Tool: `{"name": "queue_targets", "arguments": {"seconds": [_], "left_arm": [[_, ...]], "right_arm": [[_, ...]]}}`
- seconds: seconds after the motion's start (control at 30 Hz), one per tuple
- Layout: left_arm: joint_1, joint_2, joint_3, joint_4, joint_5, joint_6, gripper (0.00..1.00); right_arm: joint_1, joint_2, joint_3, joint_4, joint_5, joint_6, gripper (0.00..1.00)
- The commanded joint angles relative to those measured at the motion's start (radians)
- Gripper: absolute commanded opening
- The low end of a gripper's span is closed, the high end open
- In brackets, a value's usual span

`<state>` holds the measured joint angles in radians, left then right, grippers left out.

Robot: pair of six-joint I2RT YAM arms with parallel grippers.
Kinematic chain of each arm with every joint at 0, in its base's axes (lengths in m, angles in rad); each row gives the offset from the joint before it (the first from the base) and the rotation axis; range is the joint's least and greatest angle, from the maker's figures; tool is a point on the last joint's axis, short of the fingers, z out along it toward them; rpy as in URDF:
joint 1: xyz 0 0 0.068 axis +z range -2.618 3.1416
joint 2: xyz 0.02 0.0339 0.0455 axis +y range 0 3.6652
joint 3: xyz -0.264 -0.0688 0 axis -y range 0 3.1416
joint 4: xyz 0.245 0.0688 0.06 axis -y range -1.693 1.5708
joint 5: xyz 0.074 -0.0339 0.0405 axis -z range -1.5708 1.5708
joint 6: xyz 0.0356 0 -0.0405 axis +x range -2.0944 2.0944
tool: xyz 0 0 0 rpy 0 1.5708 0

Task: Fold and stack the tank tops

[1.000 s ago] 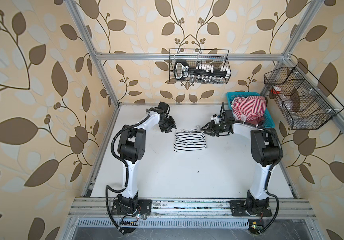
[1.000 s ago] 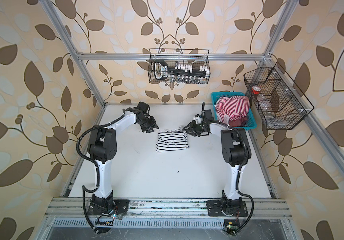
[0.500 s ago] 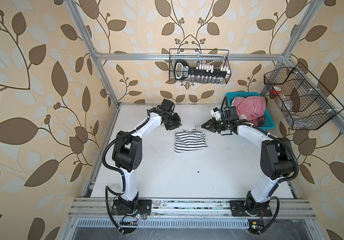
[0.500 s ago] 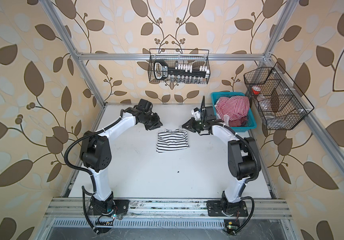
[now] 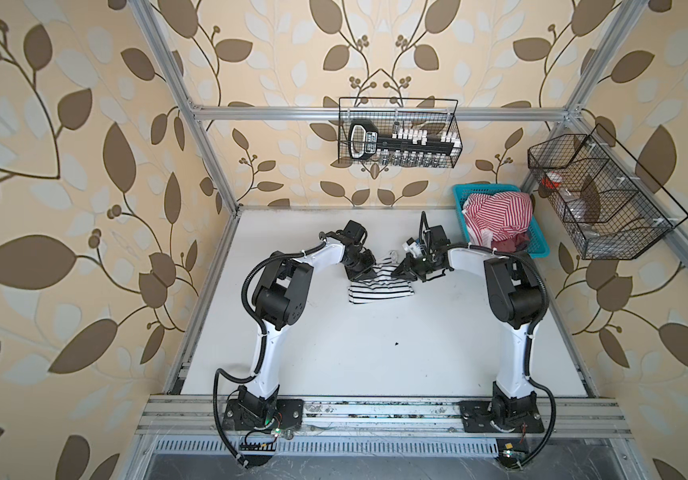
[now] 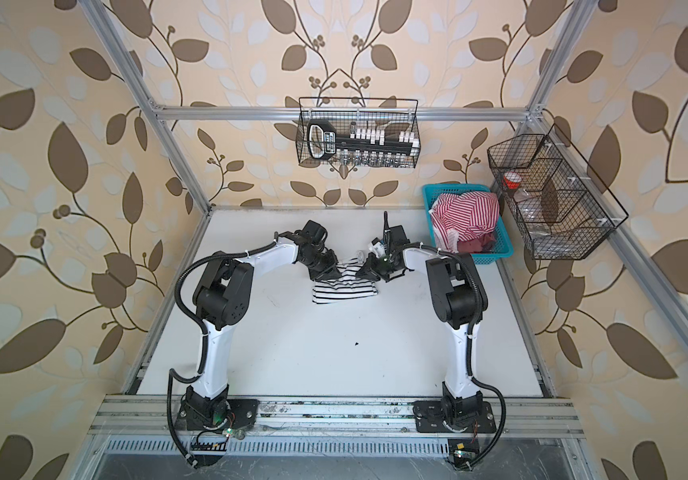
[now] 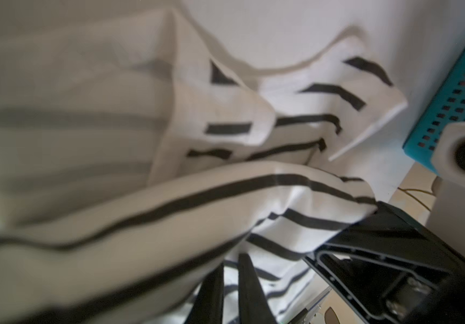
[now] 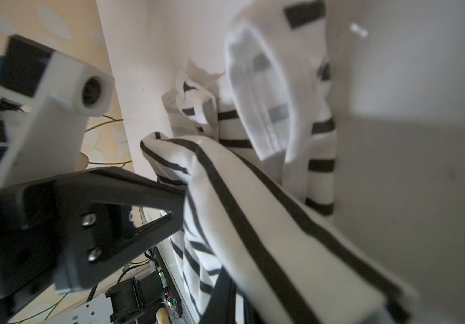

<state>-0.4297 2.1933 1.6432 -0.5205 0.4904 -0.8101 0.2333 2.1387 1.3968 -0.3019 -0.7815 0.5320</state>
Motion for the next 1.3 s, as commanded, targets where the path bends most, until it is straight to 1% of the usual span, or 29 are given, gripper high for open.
{"name": "queue_targets", "arguments": {"seconds": [0.0,0.17,0.33,0.5,0.57,0.67,0.73,0.83,0.93,1.1,1.27], "left_arm": [[0.035,0.030,0.071,0.003,0.006,0.014,0.16],[0.082,0.074,0.098,0.011,0.008,0.011,0.19],[0.100,0.024,0.156,-0.002,0.002,0.041,0.35],[0.101,-0.117,0.155,-0.099,-0.054,0.149,0.46],[0.101,-0.185,0.121,-0.150,-0.110,0.213,0.50],[0.101,-0.257,0.055,-0.221,-0.183,0.304,0.55],[0.101,-0.286,0.000,-0.246,-0.206,0.347,0.59],[0.101,-0.316,-0.117,-0.203,-0.201,0.364,0.68],[0.101,-0.302,-0.191,-0.134,-0.161,0.352,0.69],[0.100,-0.283,-0.265,0.024,-0.107,0.301,0.70],[0.100,-0.256,-0.267,0.059,-0.130,0.296,0.71]], "right_arm": [[-0.017,0.050,0.030,0.061,-0.046,0.052,0.10],[-0.031,0.080,0.022,0.086,-0.050,0.078,0.12],[-0.029,0.080,0.012,0.105,-0.062,0.092,0.14],[-0.032,-0.018,-0.025,0.146,-0.078,0.087,0.20],[-0.033,-0.081,-0.048,0.144,-0.078,0.072,0.24],[-0.039,-0.167,-0.082,0.124,-0.071,0.043,0.31],[-0.042,-0.222,-0.111,0.107,-0.062,0.024,0.35],[-0.052,-0.301,-0.149,0.087,-0.044,-0.006,0.38],[-0.059,-0.359,-0.207,0.071,-0.038,-0.026,0.41],[-0.066,-0.441,-0.281,0.052,-0.035,-0.050,0.41],[-0.078,-0.520,-0.370,0.055,-0.025,-0.056,0.41]]}}
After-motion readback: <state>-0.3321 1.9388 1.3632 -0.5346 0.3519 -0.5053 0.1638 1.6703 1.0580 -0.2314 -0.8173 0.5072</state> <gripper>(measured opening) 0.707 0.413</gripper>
